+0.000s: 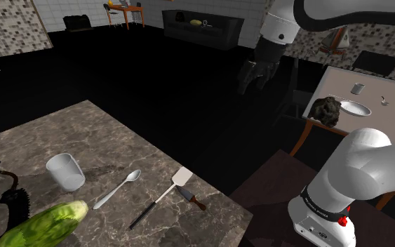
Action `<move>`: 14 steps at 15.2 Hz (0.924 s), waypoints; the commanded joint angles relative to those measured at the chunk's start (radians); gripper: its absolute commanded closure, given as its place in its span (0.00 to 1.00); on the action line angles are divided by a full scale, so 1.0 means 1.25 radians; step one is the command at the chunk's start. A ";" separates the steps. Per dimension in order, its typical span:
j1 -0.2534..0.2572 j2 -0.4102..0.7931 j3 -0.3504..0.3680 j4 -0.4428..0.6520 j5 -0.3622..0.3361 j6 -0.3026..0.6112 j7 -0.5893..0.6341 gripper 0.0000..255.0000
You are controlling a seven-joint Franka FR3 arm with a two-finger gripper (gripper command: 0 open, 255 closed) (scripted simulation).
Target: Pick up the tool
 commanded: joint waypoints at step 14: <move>0.077 0.159 0.255 -0.178 0.109 0.317 0.188 0.00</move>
